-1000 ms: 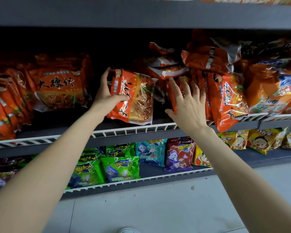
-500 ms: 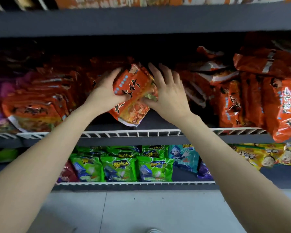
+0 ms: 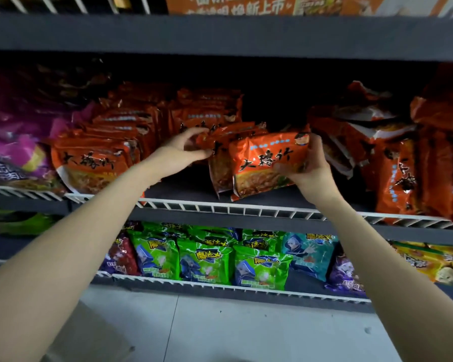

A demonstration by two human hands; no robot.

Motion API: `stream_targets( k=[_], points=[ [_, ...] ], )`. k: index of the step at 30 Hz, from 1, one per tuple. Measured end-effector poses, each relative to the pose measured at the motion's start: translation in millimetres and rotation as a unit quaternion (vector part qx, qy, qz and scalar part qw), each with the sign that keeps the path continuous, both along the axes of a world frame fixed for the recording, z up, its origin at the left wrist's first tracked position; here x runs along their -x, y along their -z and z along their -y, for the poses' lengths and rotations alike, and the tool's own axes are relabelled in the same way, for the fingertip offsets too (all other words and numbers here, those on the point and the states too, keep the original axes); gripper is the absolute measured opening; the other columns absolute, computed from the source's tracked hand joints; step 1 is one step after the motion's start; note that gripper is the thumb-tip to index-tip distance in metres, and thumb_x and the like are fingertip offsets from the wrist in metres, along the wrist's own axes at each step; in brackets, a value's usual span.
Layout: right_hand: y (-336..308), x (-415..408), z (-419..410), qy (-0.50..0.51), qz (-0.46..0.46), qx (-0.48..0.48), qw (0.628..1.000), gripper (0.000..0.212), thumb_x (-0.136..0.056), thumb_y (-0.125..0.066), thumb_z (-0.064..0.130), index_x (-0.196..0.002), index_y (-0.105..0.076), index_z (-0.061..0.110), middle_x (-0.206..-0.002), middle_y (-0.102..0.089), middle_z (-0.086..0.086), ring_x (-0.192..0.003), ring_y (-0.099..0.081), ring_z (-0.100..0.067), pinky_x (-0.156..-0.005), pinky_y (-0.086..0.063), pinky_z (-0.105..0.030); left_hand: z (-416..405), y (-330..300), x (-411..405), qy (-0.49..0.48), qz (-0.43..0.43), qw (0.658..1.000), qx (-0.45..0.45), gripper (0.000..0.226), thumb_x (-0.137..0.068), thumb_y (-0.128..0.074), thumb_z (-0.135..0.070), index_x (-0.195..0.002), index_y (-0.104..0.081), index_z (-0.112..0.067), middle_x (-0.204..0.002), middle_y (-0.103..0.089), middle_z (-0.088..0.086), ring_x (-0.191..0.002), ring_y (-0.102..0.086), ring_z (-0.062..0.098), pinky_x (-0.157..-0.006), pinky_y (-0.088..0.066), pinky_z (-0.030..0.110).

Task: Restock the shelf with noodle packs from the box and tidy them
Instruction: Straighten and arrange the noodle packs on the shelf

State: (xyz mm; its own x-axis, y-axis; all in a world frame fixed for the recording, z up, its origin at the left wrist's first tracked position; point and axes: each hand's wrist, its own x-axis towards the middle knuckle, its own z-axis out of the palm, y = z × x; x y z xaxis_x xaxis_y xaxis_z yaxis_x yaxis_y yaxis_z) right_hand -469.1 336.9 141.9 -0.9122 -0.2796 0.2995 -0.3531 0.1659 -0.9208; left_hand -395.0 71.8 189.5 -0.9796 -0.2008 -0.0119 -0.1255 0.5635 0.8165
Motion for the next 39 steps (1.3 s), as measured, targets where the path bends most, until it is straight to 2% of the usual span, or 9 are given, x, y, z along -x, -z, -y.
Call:
stream_targets(
  k=[7,13,19,22,25,28,30,33,39],
  points=[
    [2.1,-3.0,-27.2,0.014,0.003,-0.023,1.000,0.072,-0.080,-0.074,0.011,-0.133,-0.028,0.026,-0.117,-0.060,0.009,-0.101,-0.060,0.006,-0.086,-0.051,-0.018,6.5,5.8,17.7,-0.069,-0.115,0.991,-0.010,0.040,-0.084,-0.065,-0.001,-0.093,-0.050,-0.037,-0.109,-0.060,0.003,-0.092,-0.065,0.027,-0.076,-0.057,0.042],
    [2.1,-3.3,25.5,-0.021,0.001,-0.068,0.997,0.066,-0.081,-0.075,0.016,-0.125,-0.026,0.027,-0.115,-0.059,0.002,-0.075,-0.056,0.002,-0.060,-0.045,-0.008,40.7,-20.5,16.8,-0.168,-0.145,0.901,0.372,0.040,-0.086,-0.060,-0.006,-0.124,-0.051,-0.016,-0.114,-0.060,0.021,-0.098,-0.060,0.040,-0.081,-0.047,0.044],
    [2.0,-18.3,73.7,-0.013,-0.011,-0.074,0.997,0.076,-0.082,-0.073,0.017,-0.138,-0.022,0.012,-0.110,-0.056,0.002,-0.105,-0.057,-0.022,-0.091,-0.047,-0.034,26.6,-9.4,12.2,-0.072,-0.188,0.846,0.495,0.057,-0.081,-0.064,-0.008,-0.135,-0.047,-0.020,-0.143,-0.040,0.004,-0.128,-0.034,0.031,-0.097,-0.035,0.046],
    [1.8,-22.2,83.6,0.016,-0.016,-0.071,0.997,0.081,-0.081,-0.074,0.022,-0.141,-0.020,0.014,-0.121,-0.058,-0.009,-0.112,-0.056,-0.032,-0.092,-0.046,-0.038,33.4,-2.7,20.0,0.003,-0.175,0.893,0.416,0.040,-0.096,-0.046,-0.013,-0.133,-0.049,-0.028,-0.138,-0.048,-0.003,-0.124,-0.045,0.026,-0.108,-0.027,0.039],
    [0.5,-26.7,96.5,0.039,-0.017,-0.068,0.997,0.087,-0.081,-0.075,0.023,-0.145,-0.016,0.017,-0.127,-0.056,-0.011,-0.114,-0.055,-0.032,-0.093,-0.046,-0.042,46.5,-4.6,25.5,0.007,-0.141,0.971,0.191,0.039,-0.101,-0.033,-0.011,-0.132,-0.050,-0.026,-0.124,-0.056,-0.005,-0.112,-0.056,0.028,-0.096,-0.039,0.033],
    [0.2,-30.2,115.6,0.044,-0.009,-0.067,0.997,0.081,-0.081,-0.075,0.025,-0.140,-0.020,0.017,-0.130,-0.050,-0.011,-0.115,-0.052,-0.032,-0.092,-0.046,-0.042,52.0,-20.2,10.8,-0.014,-0.209,0.976,0.066,0.033,-0.098,-0.039,-0.023,-0.129,-0.051,-0.021,-0.122,-0.058,-0.001,-0.123,-0.050,0.026,-0.098,-0.036,0.024],
    [-1.4,-33.7,130.6,0.047,0.002,-0.077,0.996,0.075,-0.081,-0.074,0.027,-0.136,-0.024,0.015,-0.129,-0.044,-0.012,-0.112,-0.050,-0.033,-0.086,-0.042,-0.035,49.3,-30.4,-3.4,-0.004,-0.144,0.972,0.187,0.051,-0.090,-0.057,-0.042,-0.137,-0.042,-0.030,-0.135,-0.051,-0.002,-0.129,-0.044,0.021,-0.107,-0.032,0.030],
    [-2.1,-36.2,147.2,0.050,-0.007,-0.104,0.993,0.081,-0.079,-0.074,0.036,-0.140,-0.022,0.018,-0.131,-0.038,-0.014,-0.113,-0.049,-0.039,-0.090,-0.044,-0.043,37.9,-25.5,-17.6,0.024,-0.016,0.870,0.492,0.103,-0.071,-0.069,-0.060,-0.150,-0.009,-0.030,-0.155,-0.021,0.004,-0.141,-0.021,0.024,-0.118,-0.006,0.044],
    [-5.4,-23.2,146.7,0.028,0.017,-0.094,0.995,0.085,-0.070,-0.080,0.038,-0.139,-0.032,0.031,-0.139,-0.036,-0.010,-0.126,-0.039,-0.035,-0.103,-0.041,-0.048,33.6,0.1,-2.8,-0.008,-0.024,0.791,0.612,0.118,-0.063,-0.079,-0.054,-0.149,-0.006,-0.019,-0.154,-0.019,0.012,-0.139,-0.024,0.032,-0.117,-0.009,0.052]
  ],
)
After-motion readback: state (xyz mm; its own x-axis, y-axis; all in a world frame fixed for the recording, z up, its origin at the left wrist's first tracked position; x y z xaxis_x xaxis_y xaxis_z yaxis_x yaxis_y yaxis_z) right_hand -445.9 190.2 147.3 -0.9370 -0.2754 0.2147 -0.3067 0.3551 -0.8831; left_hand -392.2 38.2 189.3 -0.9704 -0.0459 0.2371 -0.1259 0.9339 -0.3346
